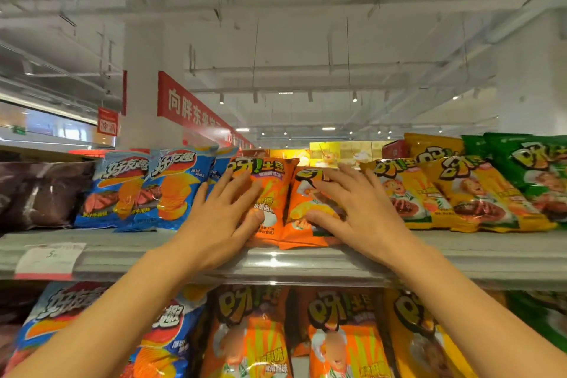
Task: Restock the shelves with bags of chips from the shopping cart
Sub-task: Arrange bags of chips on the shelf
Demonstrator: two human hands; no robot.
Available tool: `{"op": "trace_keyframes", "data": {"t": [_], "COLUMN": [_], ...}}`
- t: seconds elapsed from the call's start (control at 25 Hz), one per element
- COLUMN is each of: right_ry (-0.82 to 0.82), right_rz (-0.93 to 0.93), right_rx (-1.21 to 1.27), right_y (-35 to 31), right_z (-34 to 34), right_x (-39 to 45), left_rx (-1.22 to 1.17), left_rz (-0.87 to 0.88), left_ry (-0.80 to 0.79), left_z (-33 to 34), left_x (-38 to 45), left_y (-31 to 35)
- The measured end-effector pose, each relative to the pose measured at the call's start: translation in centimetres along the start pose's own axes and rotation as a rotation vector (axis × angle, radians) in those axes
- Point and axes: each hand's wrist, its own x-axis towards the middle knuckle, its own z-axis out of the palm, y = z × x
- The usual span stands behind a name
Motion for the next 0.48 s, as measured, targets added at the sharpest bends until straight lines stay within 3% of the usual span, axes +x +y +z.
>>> {"op": "trace_keyframes", "data": {"t": [0.08,0.16,0.32,0.48], "right_ry": [0.214,0.278,0.194,0.122], "right_rz": [-0.032,-0.046,-0.006,0.042], "right_rx": [0.102,0.171,0.166,0.177], "right_y": [-0.8,-1.7,-3.7,-4.1], "right_z": [-1.0,-1.7,-2.3,-3.0], "right_x": [-2.8,-6.1,-12.9,-20.4], "left_rx": [-0.048,-0.093,-0.179,-0.400], "left_rz": [0.032,0.115,0.218,0.188], "left_ry": [0.088,0.113,0.108,0.075], "left_z": [-0.3,-0.6,-0.4,1.9], "left_x": [-2.2,-4.8,-10.3,-15.0], "left_y": [2.3,4.6,8.7,14.2]}}
